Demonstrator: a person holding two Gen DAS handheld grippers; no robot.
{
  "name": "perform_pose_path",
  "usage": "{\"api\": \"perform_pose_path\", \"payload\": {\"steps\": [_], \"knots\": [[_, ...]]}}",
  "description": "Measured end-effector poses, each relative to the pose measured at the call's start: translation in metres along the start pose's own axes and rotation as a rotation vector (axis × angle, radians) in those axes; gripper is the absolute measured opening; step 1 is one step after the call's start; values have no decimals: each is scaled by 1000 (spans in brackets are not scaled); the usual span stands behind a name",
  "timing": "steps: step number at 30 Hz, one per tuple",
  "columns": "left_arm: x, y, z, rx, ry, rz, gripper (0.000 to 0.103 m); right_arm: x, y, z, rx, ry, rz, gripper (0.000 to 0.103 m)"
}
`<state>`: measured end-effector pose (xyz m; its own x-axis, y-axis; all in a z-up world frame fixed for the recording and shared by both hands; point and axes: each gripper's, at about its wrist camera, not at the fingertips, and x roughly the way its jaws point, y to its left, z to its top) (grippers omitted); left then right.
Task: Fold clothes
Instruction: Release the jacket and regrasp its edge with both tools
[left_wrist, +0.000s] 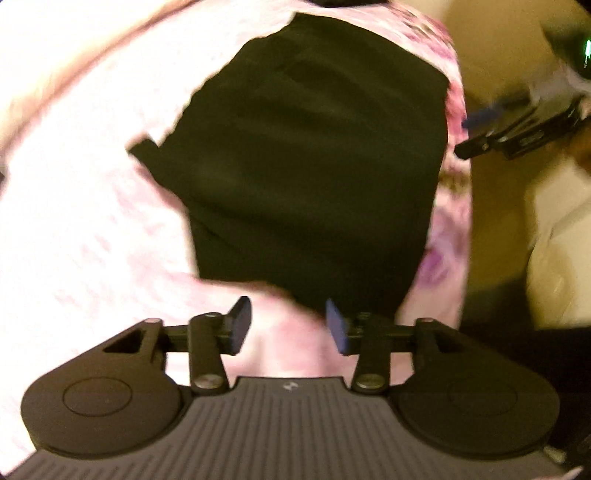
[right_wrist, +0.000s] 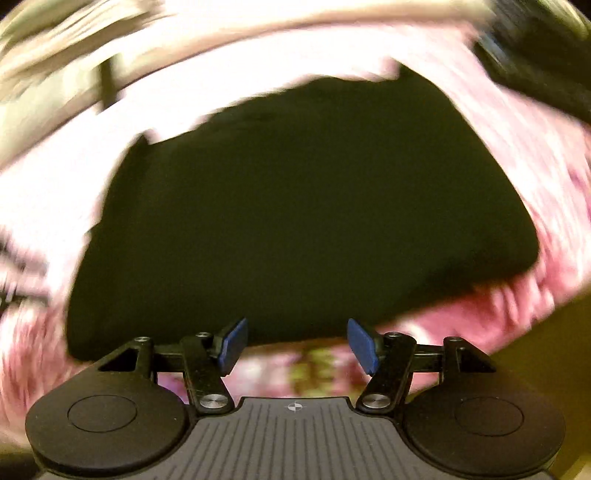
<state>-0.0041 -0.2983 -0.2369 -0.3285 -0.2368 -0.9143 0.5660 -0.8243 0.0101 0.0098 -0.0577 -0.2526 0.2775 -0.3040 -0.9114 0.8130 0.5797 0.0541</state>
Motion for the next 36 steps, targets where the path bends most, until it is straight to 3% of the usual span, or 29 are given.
{"api": "perform_pose_path", "payload": {"steps": [1,2,4,7,11,15,18,22,24,26,27,29,31,33,34,36], "knots": [[-3,4,-4,77,-14,27,55,-2,22,-5,-72,-10,-5,93],[-5,6,-7,151,-30,49,65,-4,42,-13,-142,-26,-7,98],[-3,7,-15,313,-71,96,76,0,79,-30,-309,-41,-8,99],[8,4,-24,514,-102,136,79,16,126,-56,-556,-48,-8,99],[34,-8,-43,785,-146,196,86,41,158,-89,-814,-65,-65,99],[63,-16,-61,1004,-195,219,89,71,175,-111,-976,-110,-123,99],[80,-17,-65,1093,-259,228,91,87,180,-121,-1040,-173,-165,97],[93,-16,-63,1181,-324,249,96,93,174,-116,-984,-203,-189,54],[99,-15,-59,1231,-342,247,98,89,171,-111,-932,-206,-186,38],[102,-13,-55,1277,-356,252,98,81,167,-104,-876,-214,-177,31],[103,-12,-52,1295,-356,256,96,76,167,-100,-854,-220,-173,29],[104,-10,-45,1327,-351,265,81,62,167,-94,-828,-237,-169,28],[103,-7,-35,1330,-325,256,48,50,164,-87,-806,-247,-166,27],[98,-6,-28,1326,-306,241,23,39,162,-80,-785,-253,-162,27],[94,-5,-23,1324,-299,240,16,35,161,-76,-771,-254,-161,27],[85,-3,-13,1302,-287,231,14,26,159,-68,-739,-255,-154,27]]}}
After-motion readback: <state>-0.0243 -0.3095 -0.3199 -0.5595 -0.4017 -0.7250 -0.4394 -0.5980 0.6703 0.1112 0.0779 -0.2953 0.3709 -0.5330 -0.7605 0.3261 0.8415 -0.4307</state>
